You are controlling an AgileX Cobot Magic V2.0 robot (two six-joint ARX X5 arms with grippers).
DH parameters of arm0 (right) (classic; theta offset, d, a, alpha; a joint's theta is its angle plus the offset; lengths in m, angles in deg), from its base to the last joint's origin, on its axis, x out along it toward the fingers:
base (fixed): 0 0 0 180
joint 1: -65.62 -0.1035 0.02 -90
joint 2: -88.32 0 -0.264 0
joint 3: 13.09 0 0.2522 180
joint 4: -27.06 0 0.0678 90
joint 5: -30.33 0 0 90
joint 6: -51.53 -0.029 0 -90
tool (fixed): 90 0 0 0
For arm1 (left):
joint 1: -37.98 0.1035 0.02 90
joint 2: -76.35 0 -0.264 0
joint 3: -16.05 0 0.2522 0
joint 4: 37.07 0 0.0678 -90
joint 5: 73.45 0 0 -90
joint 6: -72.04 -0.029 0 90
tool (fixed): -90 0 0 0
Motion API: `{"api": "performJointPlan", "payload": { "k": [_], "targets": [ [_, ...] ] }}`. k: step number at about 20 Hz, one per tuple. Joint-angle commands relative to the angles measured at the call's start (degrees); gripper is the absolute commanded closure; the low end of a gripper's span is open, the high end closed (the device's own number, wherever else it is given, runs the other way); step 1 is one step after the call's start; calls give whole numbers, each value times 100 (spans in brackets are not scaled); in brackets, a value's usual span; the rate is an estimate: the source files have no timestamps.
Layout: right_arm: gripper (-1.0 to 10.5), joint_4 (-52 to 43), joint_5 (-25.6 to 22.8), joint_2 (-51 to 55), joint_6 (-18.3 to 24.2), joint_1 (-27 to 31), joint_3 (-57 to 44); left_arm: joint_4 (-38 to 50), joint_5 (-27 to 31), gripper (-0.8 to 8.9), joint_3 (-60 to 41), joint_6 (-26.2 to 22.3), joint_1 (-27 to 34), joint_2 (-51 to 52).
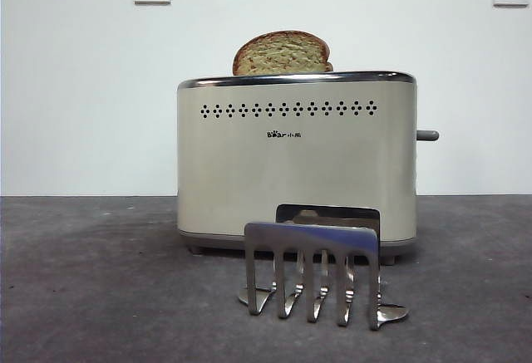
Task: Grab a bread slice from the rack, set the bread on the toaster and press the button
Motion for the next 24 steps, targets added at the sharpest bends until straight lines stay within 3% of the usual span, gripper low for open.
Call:
{"api": "performJointPlan", "payload": {
  "k": [1, 4, 6, 8, 13, 24],
  "targets": [
    [946, 83, -24, -260, 48, 0, 4, 1626, 15, 796, -1502, -828, 678, 754],
    [946, 46, -42, -699, 48, 0, 4, 4492, 15, 796, -4210, -699, 1698, 2186],
    [946, -28, -37, -1008, 48, 0, 4, 5853, 15, 796, -5829, -553, 2245, 3064],
    [946, -116, -39, -1296, 46, 0, 4, 6568, 17, 796, -7071, -146, 2540, 3908],
    [946, -664, -39, -1897, 48, 2, 4, 6474, 118, 795, -8229, -15, 2594, 5252],
    [946, -2588, -37, -2238, 48, 2, 4, 6107, 243, 795, -8699, 0, 2909, 6328]
  ]
}}
